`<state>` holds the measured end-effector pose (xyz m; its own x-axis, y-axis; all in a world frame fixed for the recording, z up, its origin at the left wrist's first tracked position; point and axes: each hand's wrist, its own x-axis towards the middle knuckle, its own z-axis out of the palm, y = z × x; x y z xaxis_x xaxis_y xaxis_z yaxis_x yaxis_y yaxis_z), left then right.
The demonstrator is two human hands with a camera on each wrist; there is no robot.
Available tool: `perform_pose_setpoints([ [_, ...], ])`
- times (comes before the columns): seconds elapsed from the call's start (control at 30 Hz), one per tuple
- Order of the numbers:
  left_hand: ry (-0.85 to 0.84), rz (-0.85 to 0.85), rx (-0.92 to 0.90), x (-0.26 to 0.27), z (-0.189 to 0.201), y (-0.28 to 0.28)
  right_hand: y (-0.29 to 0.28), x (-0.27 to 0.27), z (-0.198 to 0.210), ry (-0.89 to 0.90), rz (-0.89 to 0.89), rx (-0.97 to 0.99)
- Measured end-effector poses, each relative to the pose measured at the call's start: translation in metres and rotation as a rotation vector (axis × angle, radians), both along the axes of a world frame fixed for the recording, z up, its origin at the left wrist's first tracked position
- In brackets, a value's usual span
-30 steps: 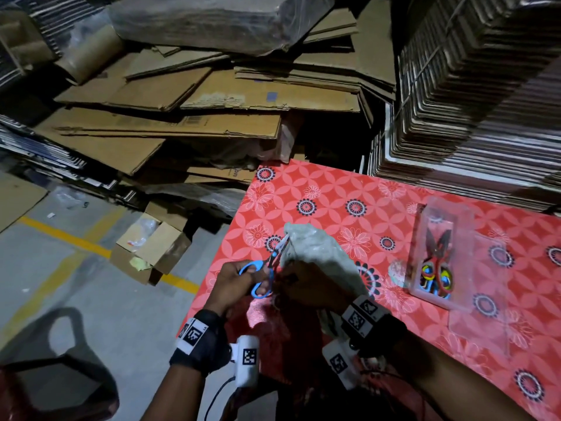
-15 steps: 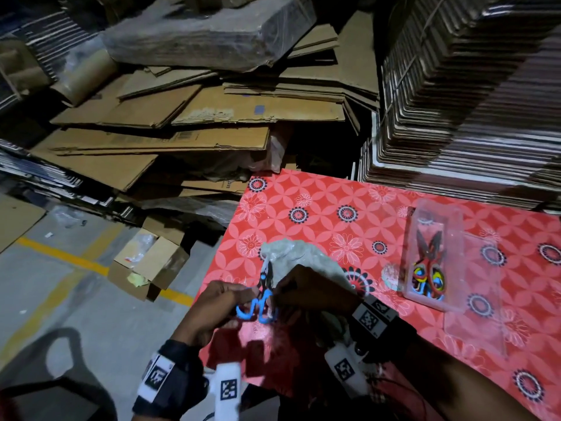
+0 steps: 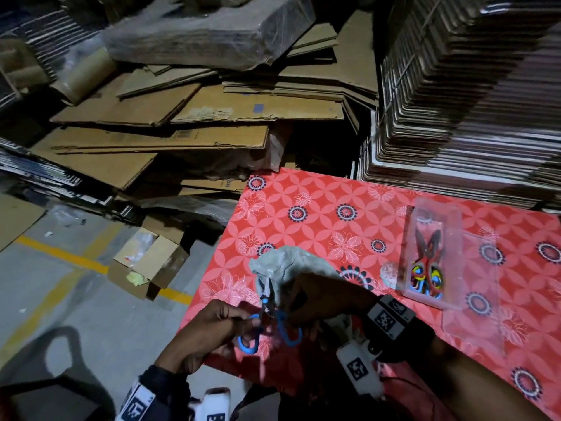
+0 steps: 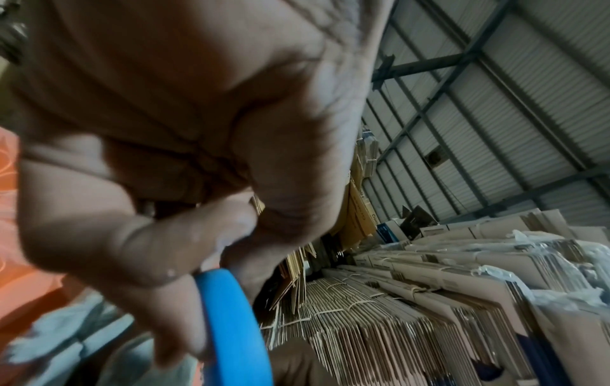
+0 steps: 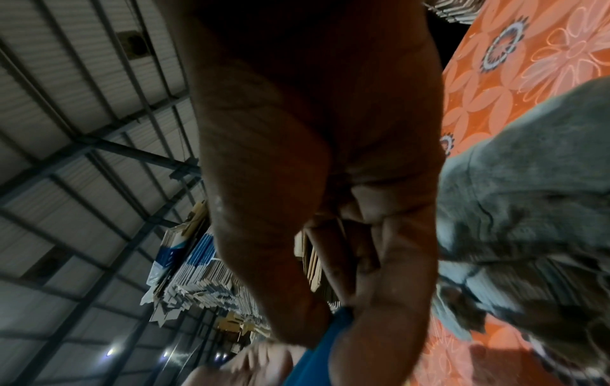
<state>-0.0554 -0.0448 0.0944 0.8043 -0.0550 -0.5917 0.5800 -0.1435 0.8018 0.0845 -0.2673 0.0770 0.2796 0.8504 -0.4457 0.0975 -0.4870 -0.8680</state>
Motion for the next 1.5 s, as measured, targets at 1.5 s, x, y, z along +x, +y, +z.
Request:
perform_pose_setpoints([
  [1.5,-0.222,0.926,-0.357,0.067,0.021,-0.026,-0.046,0.042,-0.082,-0.386,-0.463,-0.359],
])
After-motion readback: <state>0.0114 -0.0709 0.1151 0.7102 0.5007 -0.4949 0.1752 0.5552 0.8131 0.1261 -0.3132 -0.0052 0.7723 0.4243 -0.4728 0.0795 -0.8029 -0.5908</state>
